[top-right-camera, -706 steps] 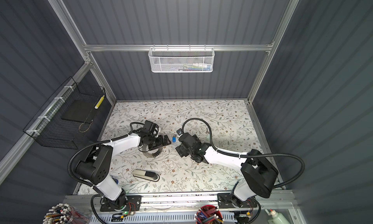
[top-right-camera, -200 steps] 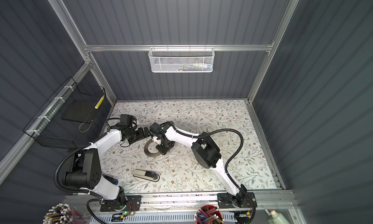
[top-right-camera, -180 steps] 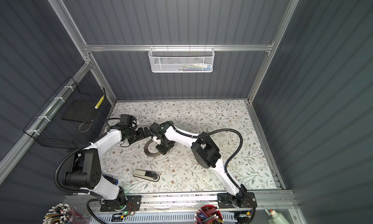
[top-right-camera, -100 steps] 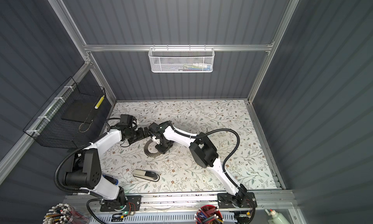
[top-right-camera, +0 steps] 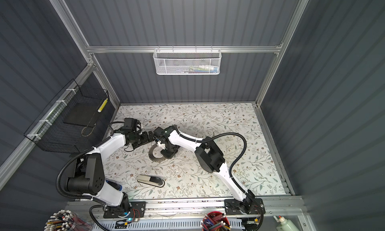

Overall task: Put the keys on the keyring
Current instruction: 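Close the right gripper on the split ring at the plate edge, then lift the plate by the split ring with the right gripper while the left gripper rises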

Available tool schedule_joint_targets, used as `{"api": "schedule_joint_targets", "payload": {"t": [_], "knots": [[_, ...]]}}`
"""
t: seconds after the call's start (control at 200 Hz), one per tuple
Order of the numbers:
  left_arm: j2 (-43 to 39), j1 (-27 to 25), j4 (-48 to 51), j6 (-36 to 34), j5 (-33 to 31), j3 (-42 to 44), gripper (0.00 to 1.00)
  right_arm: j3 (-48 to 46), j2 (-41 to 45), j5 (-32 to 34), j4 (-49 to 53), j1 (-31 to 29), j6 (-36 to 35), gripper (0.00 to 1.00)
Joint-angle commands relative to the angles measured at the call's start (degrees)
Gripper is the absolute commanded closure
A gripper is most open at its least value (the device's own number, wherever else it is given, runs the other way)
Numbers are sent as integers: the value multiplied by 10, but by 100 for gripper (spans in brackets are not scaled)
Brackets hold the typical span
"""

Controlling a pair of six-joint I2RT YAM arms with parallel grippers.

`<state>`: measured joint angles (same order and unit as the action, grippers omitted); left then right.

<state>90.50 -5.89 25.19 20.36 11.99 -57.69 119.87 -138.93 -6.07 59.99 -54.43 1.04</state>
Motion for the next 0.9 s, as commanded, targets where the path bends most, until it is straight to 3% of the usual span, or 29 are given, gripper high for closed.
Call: {"api": "schedule_joint_targets", "payload": {"t": [0.0,0.445,0.895], "knots": [[-11,3,-1,6,-2,-3,0,17,-12,-3,19,-1,-3,80],[-18,3,-5,6,-2,-1,0,2,1,-2,10,-3,-9,89],[-29,3,-8,2,-4,2,0,-92,78,-8,-57,-4,-23,93]]}}
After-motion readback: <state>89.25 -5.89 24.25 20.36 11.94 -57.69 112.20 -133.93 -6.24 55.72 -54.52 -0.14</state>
